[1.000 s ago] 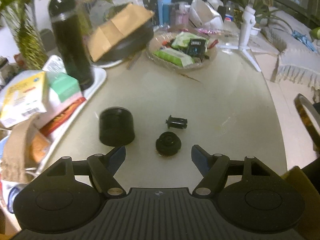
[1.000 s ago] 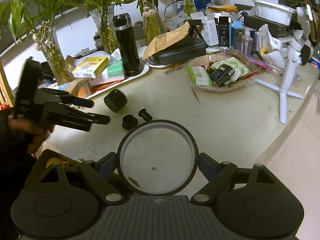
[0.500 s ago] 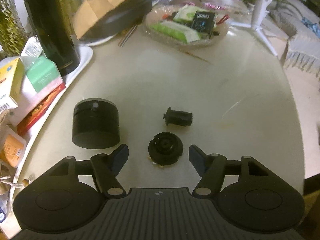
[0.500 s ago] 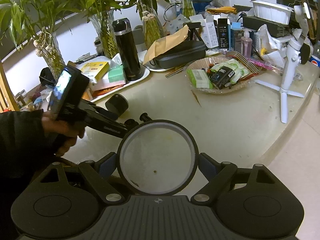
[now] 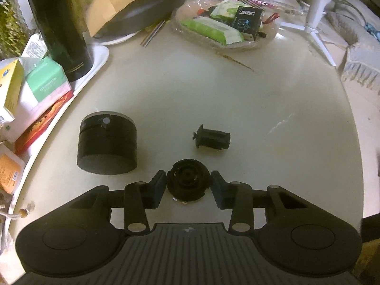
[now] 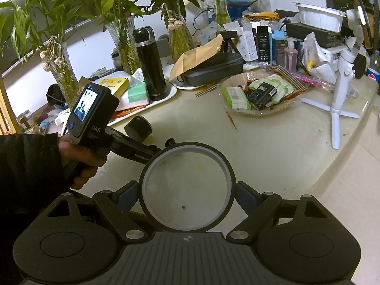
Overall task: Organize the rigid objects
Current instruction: 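Carry the black knob with the left tool while the right tool brings the disc to the box, then open both tools to drop the black knob and clear disc into the box, then move the right tool over the small black plug on the table, then close the right tool on the small black plug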
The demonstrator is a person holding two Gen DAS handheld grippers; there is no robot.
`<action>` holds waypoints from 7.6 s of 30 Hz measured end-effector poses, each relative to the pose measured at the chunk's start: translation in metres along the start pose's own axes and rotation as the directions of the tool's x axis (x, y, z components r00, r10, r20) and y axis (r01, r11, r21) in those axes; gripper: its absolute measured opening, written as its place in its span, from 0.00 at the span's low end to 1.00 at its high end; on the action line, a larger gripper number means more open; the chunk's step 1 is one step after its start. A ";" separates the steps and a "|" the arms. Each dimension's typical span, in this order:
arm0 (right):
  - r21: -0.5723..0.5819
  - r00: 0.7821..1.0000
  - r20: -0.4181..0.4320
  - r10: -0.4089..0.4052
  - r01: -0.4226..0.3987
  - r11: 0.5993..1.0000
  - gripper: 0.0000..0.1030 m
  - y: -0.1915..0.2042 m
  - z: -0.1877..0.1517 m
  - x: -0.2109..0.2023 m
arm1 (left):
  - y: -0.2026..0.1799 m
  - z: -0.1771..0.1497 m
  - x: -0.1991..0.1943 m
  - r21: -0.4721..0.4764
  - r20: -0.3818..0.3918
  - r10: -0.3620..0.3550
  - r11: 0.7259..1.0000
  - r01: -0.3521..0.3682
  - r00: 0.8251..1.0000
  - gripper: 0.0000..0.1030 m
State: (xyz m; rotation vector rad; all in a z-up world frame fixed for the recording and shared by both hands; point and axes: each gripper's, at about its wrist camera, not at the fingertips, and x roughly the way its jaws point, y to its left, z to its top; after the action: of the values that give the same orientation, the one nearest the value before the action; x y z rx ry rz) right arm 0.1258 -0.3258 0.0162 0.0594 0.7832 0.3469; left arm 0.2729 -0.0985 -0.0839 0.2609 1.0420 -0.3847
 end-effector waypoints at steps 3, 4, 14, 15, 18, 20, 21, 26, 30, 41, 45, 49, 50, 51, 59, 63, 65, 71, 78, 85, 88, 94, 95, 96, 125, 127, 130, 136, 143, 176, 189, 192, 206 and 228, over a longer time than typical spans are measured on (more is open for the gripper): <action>0.005 1.000 0.001 -0.016 0.016 1.000 0.86 -0.001 0.000 0.000 | -0.001 -0.002 -0.005 0.001 0.014 -0.007 1.000 0.007 1.000 0.39; 0.007 1.000 0.002 -0.021 0.021 1.000 0.86 -0.001 0.000 0.000 | -0.001 -0.002 -0.008 -0.003 0.020 -0.009 1.000 0.009 1.000 0.39; -0.010 0.997 0.005 -0.077 0.077 0.997 0.86 0.005 0.001 0.001 | 0.006 -0.010 -0.050 -0.026 0.090 -0.018 0.999 0.021 0.996 0.39; -0.018 0.997 0.005 -0.083 0.083 0.996 0.86 0.007 0.001 0.001 | 0.007 -0.011 -0.054 -0.027 0.096 -0.020 0.999 0.023 0.995 0.39; -0.044 0.995 0.006 -0.097 0.097 0.994 0.86 0.014 0.001 0.001 | 0.008 -0.016 -0.069 -0.027 0.119 -0.027 0.999 0.030 0.993 0.39; -0.043 0.996 0.002 -0.086 0.086 0.995 0.86 0.017 0.001 0.002 | 0.010 -0.019 -0.077 -0.029 0.133 -0.031 0.999 0.035 0.991 0.39; -0.043 0.997 -0.001 -0.082 0.082 0.996 0.86 0.019 0.001 0.002 | 0.010 -0.020 -0.082 -0.031 0.140 -0.033 0.999 0.038 0.990 0.39; -0.063 0.998 -0.014 -0.060 0.059 0.996 0.86 0.032 -0.001 0.004 | 0.014 -0.028 -0.103 -0.036 0.174 -0.040 0.998 0.046 0.984 0.39; -0.080 0.999 -0.023 -0.041 0.039 0.996 0.86 0.042 -0.002 0.003 | 0.016 -0.034 -0.117 -0.040 0.191 -0.040 0.998 0.048 0.981 0.39; -0.122 0.997 -0.070 0.035 -0.044 0.992 0.86 0.064 -0.006 -0.002 | 0.013 -0.058 -0.150 -0.040 0.230 -0.054 0.997 0.065 0.972 0.39; -0.142 0.995 -0.085 0.048 -0.060 0.988 0.86 0.069 -0.010 -0.004 | 0.007 -0.068 -0.158 -0.024 0.227 -0.045 0.998 0.052 0.973 0.39; -0.144 0.994 -0.095 0.059 -0.072 0.987 0.86 0.070 -0.014 -0.007 | 0.002 -0.079 -0.164 -0.011 0.217 -0.051 0.998 0.055 0.975 0.39; -0.144 0.993 -0.097 0.062 -0.075 0.987 0.86 0.071 -0.014 -0.008 | 0.000 -0.082 -0.166 -0.006 0.214 -0.054 0.998 0.056 0.975 0.39; -0.145 0.993 -0.099 0.065 -0.079 0.986 0.86 0.071 -0.015 -0.009 | -0.001 -0.084 -0.168 0.000 0.213 -0.058 0.998 0.059 0.975 0.39; -0.153 0.988 -0.118 0.095 -0.112 0.982 0.86 0.075 -0.024 -0.013 | -0.010 -0.104 -0.180 0.029 0.196 -0.093 0.996 0.088 0.976 0.39; -0.150 0.987 -0.122 0.103 -0.121 0.981 0.86 0.077 -0.027 -0.014 | -0.013 -0.115 -0.186 0.039 0.184 -0.116 0.993 0.110 0.976 0.39; -0.150 0.987 -0.123 0.108 -0.126 0.981 0.86 0.077 -0.027 -0.014 | -0.015 -0.120 -0.189 0.045 0.179 -0.126 0.992 0.119 0.976 0.39; -0.139 0.986 -0.124 0.115 -0.132 0.981 0.86 0.075 -0.029 -0.015 | -0.023 -0.143 -0.192 0.077 0.152 -0.134 0.989 0.123 0.979 0.39; -0.144 0.982 -0.136 0.127 -0.146 0.979 0.86 0.078 -0.034 -0.017 | -0.026 -0.162 -0.190 0.079 0.122 -0.140 0.988 0.131 0.983 0.39; -0.150 0.978 -0.156 0.141 -0.165 0.975 0.86 0.081 -0.040 -0.018 | -0.033 -0.176 -0.187 0.116 0.118 -0.108 0.989 0.094 0.987 0.42; -0.156 0.976 -0.163 0.146 -0.172 0.973 0.86 0.084 -0.043 -0.017 | -0.032 -0.179 -0.191 0.099 0.133 -0.115 0.990 0.102 0.984 0.53; -0.162 0.975 -0.158 0.158 -0.184 0.970 0.86 0.089 -0.042 -0.017 | -0.031 -0.183 -0.197 0.078 0.153 -0.109 0.992 0.098 0.982 0.53; -0.163 0.975 -0.155 0.161 -0.186 0.969 0.86 0.090 -0.042 -0.018 | -0.030 -0.183 -0.196 0.073 0.154 -0.109 0.992 0.099 0.982 0.53; -0.165 0.975 -0.150 0.164 -0.188 0.968 0.86 0.091 -0.041 -0.019 | -0.030 -0.184 -0.197 0.068 0.155 -0.110 0.993 0.100 0.982 0.53; -0.188 0.968 -0.235 0.086 -0.132 0.973 1.00 0.097 -0.051 -0.003 | -0.022 -0.185 -0.198 0.027 0.160 -0.090 0.996 0.087 0.983 0.53; -0.182 0.969 -0.230 0.085 -0.129 0.975 1.00 0.096 -0.050 -0.003 | -0.022 -0.185 -0.198 0.028 0.161 -0.090 0.996 0.087 0.983 0.53; -0.178 0.972 -0.220 0.085 -0.125 0.976 1.00 0.095 -0.049 -0.004 | -0.022 -0.185 -0.198 0.026 0.161 -0.085 0.996 0.082 0.983 0.53; -0.154 0.976 -0.199 0.087 -0.119 0.981 1.00 0.092 -0.047 -0.004 | -0.020 -0.184 -0.197 0.018 0.162 -0.084 0.996 0.082 0.983 0.53; -0.120 0.987 -0.143 0.077 -0.095 0.988 1.00 0.086 -0.036 -0.002 | -0.017 -0.179 -0.196 0.001 0.178 -0.078 0.997 0.079 0.981 0.53; -0.263 0.999 -0.033 -0.019 0.009 0.965 1.00 0.072 0.044 0.061 | 0.011 -0.114 -0.189 -0.057 0.294 -0.004 0.998 0.022 0.956 0.53; -0.303 0.995 -0.094 0.026 -0.054 0.952 1.00 0.060 0.060 0.097 | 0.030 -0.089 -0.169 -0.102 0.303 0.023 0.995 0.008 0.953 0.53; -0.324 0.994 -0.100 0.035 -0.065 0.944 1.00 0.060 0.060 0.105 | 0.036 -0.084 -0.163 -0.118 0.300 0.036 0.993 0.000 0.953 0.53; -0.329 0.990 -0.135 0.042 -0.085 0.940 0.87 0.048 0.056 0.156 | 0.062 -0.087 -0.139 -0.189 0.273 0.050 0.982 0.002 0.961 0.53; -0.388 0.987 -0.162 0.012 -0.075 0.919 0.31 0.048 0.054 0.227 | 0.073 -0.086 -0.122 -0.200 0.269 0.041 0.980 0.015 0.962 0.53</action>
State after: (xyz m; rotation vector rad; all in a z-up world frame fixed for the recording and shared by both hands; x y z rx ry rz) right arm 0.2983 -0.2019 -0.0917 -0.3332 0.8558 0.5519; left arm 0.1823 0.0228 -0.0169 0.0314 0.7999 -0.2911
